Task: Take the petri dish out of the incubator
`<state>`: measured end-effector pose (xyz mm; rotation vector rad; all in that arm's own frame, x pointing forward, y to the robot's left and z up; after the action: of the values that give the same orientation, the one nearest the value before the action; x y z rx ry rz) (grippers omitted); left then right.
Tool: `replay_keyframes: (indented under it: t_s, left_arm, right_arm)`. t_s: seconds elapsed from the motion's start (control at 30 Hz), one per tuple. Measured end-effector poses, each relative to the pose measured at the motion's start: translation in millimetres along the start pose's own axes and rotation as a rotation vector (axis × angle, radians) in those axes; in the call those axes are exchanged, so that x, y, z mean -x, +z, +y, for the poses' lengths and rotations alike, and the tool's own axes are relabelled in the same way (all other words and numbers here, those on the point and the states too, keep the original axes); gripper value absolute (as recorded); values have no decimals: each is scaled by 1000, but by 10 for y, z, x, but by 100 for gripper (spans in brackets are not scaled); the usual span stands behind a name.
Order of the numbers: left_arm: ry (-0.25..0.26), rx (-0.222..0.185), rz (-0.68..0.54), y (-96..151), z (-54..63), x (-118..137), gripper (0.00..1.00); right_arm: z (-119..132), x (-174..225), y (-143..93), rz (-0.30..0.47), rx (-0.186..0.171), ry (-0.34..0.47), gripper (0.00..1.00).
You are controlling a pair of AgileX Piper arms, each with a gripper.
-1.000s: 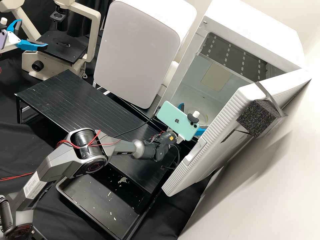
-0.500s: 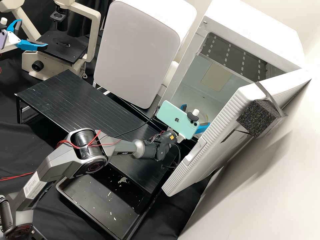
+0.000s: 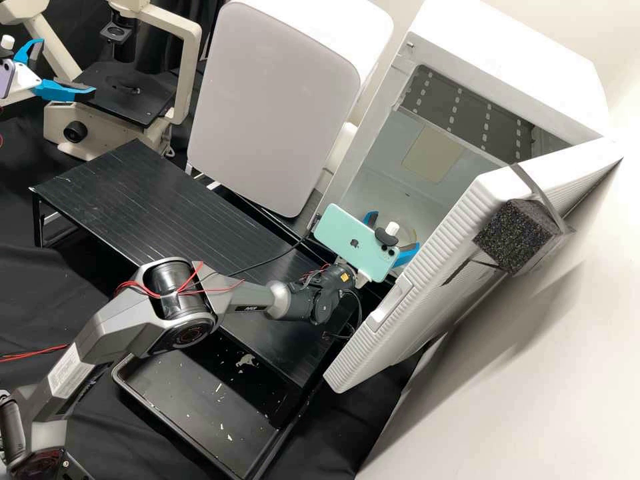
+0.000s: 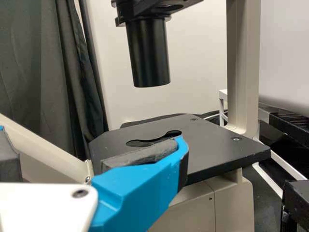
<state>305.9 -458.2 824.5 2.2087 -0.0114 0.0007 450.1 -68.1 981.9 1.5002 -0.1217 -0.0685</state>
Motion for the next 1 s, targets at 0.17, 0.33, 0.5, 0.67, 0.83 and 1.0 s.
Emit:
replay_keyframes:
  t_s: [0.17, 0.33, 0.5, 0.67, 0.83, 1.0]
  left_arm:
    - [0, 0, 0, 0, 0, 0, 100]
    - [0, 0, 0, 0, 0, 0, 100]
    - [0, 0, 0, 0, 0, 0, 100]
    - [0, 0, 0, 0, 0, 0, 100]
    - [0, 0, 0, 0, 0, 0, 100]
    - [0, 0, 0, 0, 0, 0, 100]
  right_arm:
    - [11, 5, 11, -1, 0, 3, 0]
    - [-9, 31, 51, 9, -7, 1, 0]
    - [8, 249, 121, 42, -32, 14, 0]
    - [48, 568, 162, 84, -63, 43, 0]
    - [19, 932, 186, 136, -100, 71, 0]
    - [-63, 1276, 173, 188, -134, 97, 0]
